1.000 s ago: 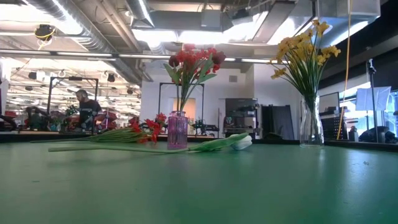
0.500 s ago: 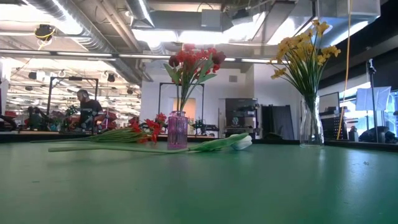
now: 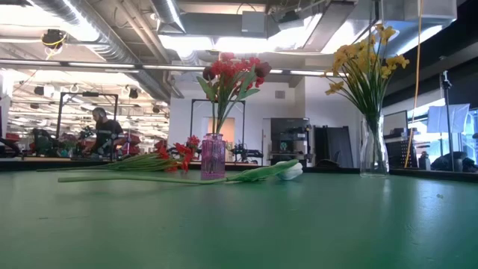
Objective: Sort flowers into vase by color
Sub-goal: Put the bottom white tulip into the transparent vase
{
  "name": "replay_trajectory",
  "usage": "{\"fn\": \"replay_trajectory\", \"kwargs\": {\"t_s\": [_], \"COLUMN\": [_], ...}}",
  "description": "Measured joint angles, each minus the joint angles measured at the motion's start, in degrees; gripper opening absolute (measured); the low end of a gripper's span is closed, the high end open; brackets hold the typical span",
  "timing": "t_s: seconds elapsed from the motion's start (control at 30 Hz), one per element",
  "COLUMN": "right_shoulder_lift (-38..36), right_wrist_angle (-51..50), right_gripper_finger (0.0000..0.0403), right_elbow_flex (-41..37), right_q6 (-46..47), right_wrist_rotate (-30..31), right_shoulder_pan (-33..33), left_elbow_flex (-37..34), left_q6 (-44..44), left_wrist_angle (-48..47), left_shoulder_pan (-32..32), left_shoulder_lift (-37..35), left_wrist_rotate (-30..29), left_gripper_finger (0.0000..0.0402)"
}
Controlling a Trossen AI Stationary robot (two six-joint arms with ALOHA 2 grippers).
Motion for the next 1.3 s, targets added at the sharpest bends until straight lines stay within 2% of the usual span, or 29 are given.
{"fn": "replay_trajectory", "kwargs": {"t_s": [0.1, 0.2, 0.63, 1.0, 1.3], "right_shoulder_lift": [-1.9, -3.0, -5.1, -5.3, -5.8], "right_wrist_angle": [-7.7, -9.3, -7.9, -7.9, -9.4], "right_gripper_finger": [0.0001, 0.0001, 0.0001, 0.0001, 0.0001], "right_elbow_flex": [0.0, 0.0, 11.0, 20.4, 20.4], "right_q6": [7.2, 9.1, -7.2, -19.4, -20.5], "right_wrist_rotate": [-0.2, 1.0, 12.4, 16.9, 16.3], "right_shoulder_pan": [0.0, 0.0, 0.0, -0.1, -10.5], "left_elbow_flex": [0.0, 0.0, 0.0, 0.0, 0.0], "left_q6": [-1.5, -1.6, -4.4, -4.5, -4.7], "left_wrist_angle": [-2.5, -2.8, -3.1, -4.8, -5.4], "left_shoulder_pan": [0.6, 0.7, 2.4, 2.5, 2.5], "left_shoulder_lift": [-0.2, -0.2, -0.2, -0.1, -0.1], "left_wrist_rotate": [0.0, 0.3, 7.8, 8.1, 8.1], "left_gripper_finger": [0.0123, 0.0113, 0.008, 0.0039, 0.0017]}}
